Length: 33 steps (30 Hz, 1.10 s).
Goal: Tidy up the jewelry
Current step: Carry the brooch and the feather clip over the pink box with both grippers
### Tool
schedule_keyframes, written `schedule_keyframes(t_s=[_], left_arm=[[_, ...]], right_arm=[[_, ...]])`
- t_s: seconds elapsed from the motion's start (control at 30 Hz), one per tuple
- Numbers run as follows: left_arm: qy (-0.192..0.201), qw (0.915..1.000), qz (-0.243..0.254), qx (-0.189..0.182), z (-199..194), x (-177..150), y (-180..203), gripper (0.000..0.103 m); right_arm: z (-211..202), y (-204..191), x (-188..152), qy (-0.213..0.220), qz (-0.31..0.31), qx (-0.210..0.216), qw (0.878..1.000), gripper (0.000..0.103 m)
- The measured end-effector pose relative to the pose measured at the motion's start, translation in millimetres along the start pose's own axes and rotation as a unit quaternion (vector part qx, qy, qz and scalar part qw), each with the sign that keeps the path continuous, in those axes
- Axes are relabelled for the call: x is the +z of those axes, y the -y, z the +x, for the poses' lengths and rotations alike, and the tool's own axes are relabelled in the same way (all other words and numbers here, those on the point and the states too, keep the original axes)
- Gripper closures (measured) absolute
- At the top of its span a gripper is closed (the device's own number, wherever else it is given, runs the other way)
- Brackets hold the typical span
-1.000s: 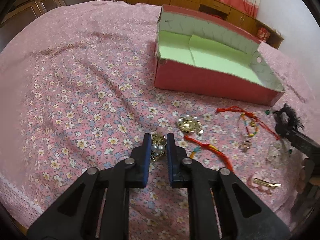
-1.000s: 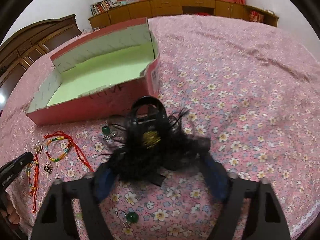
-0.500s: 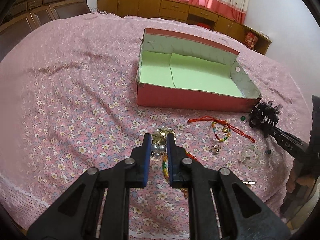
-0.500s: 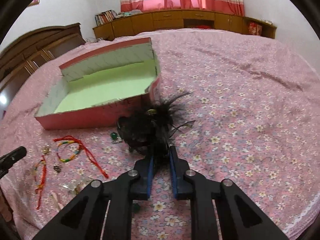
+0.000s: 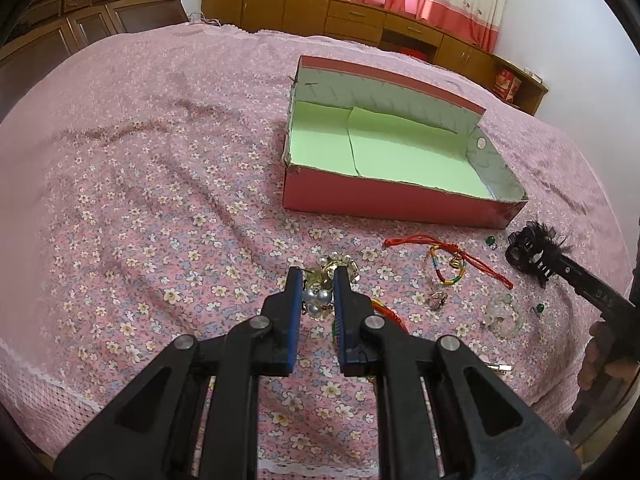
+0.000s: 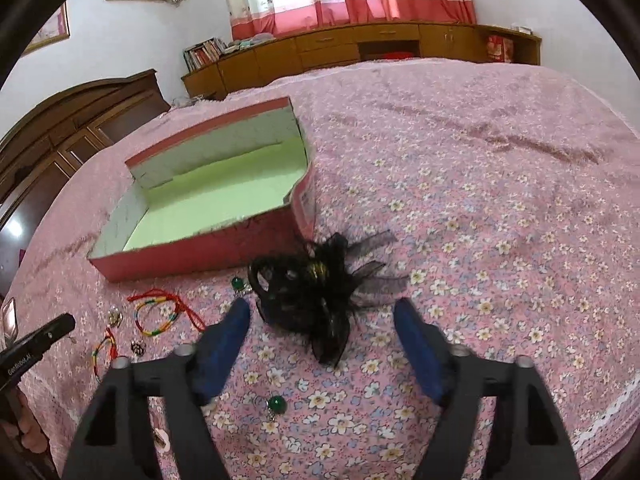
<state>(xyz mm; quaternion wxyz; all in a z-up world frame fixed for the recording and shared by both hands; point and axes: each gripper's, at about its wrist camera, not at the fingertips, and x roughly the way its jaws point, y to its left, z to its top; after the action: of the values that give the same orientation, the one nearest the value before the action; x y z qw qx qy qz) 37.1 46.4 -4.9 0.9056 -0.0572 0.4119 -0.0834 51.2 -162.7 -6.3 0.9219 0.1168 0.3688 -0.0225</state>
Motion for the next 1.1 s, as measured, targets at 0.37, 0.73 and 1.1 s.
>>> schedule_keyframes(t_s=[0.37, 0.73, 1.1], left_arm=[[-0.005, 1.0000, -0.002, 0.001, 5.0, 0.6, -2.1, 0.096], [0.003, 0.9999, 0.013, -0.003, -3.3, 9.0, 6.1, 0.096], [0.034, 0.9991, 0.026, -0.004, -10.7, 44.9, 17.7, 0.096]], right_arm=[[33.8, -17.8, 9.7, -0.024, -0.047, -0.025, 0.998, 0.021], [26.8, -2.4, 6.2, -0.031, -0.018, -0.012, 0.999, 0.053], [-17.0, -12.1, 30.5, 0.011, -0.040, 0.008, 0.999, 0.053]])
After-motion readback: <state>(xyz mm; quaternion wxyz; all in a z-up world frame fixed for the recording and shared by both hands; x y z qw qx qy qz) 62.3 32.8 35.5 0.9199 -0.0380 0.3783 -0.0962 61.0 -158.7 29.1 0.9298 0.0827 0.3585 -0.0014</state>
